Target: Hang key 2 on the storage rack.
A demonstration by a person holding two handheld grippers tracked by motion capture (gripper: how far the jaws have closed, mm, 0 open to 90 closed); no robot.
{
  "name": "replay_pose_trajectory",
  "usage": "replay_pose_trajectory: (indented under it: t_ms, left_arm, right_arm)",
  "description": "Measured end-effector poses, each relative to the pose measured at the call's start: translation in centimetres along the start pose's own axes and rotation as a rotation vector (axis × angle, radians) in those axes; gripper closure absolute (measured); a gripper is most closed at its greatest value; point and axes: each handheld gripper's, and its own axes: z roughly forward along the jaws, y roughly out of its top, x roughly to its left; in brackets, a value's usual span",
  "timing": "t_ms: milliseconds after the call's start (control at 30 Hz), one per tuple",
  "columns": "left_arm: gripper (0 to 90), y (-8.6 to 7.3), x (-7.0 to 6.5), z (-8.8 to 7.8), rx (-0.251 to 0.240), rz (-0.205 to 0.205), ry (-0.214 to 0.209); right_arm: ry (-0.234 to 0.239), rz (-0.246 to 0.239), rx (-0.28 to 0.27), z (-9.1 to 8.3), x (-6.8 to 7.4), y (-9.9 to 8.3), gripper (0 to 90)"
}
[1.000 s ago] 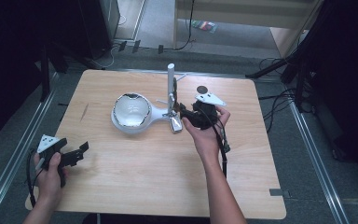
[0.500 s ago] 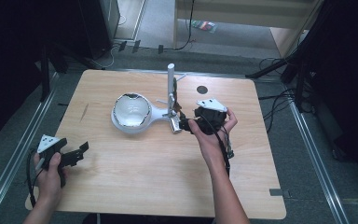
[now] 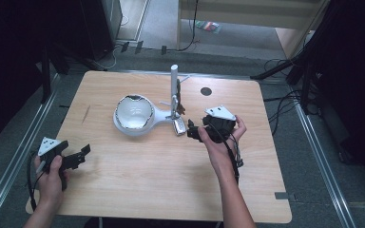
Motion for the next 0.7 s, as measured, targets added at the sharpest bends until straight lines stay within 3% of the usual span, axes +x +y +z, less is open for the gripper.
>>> replay_pose_trajectory:
  t_ms: [700]
  left_arm:
    - [8.1, 0.0, 0.0, 0.0, 0.003, 0.005, 0.0]
  right_arm:
    - [-0.045, 0.055, 0.013, -2.3, -4.0, -4.3, 0.0]
